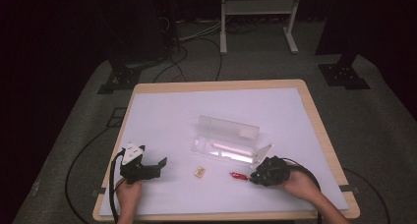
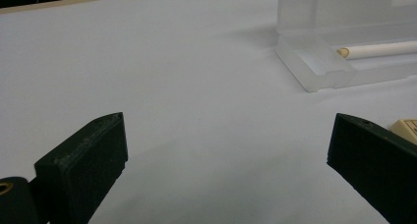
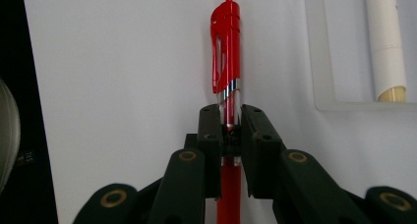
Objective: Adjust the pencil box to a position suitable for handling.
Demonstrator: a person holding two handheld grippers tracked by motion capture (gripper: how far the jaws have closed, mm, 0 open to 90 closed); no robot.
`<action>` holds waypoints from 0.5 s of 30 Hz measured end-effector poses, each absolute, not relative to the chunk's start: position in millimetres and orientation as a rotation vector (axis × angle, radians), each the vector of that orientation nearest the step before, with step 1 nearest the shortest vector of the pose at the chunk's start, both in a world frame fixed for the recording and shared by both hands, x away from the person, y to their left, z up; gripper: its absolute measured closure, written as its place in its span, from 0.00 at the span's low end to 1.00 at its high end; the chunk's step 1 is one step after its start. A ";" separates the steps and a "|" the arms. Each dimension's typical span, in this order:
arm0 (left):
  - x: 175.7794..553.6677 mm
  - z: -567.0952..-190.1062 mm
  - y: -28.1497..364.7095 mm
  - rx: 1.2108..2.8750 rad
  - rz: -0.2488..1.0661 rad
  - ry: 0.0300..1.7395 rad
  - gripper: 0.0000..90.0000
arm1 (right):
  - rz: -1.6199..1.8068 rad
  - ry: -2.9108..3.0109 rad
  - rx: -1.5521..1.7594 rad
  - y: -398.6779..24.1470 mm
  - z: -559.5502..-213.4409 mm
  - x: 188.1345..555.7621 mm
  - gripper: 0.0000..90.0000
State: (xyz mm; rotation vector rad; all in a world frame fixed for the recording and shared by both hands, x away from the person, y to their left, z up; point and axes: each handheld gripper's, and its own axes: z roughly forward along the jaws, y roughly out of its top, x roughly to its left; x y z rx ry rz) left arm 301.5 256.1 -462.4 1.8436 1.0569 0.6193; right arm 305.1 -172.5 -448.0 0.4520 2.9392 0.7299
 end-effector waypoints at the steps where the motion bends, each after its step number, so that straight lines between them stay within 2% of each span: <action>1: 301.5 -462.4 256.1 1.843 0.620 1.056 0.01 | 0.732 2.941 0.451 -172.8 -447.3 305.2 0.88; 15: 301.4 -462.2 256.5 1.841 0.617 1.057 0.01 | 0.772 2.908 0.426 -170.4 -435.1 307.0 0.88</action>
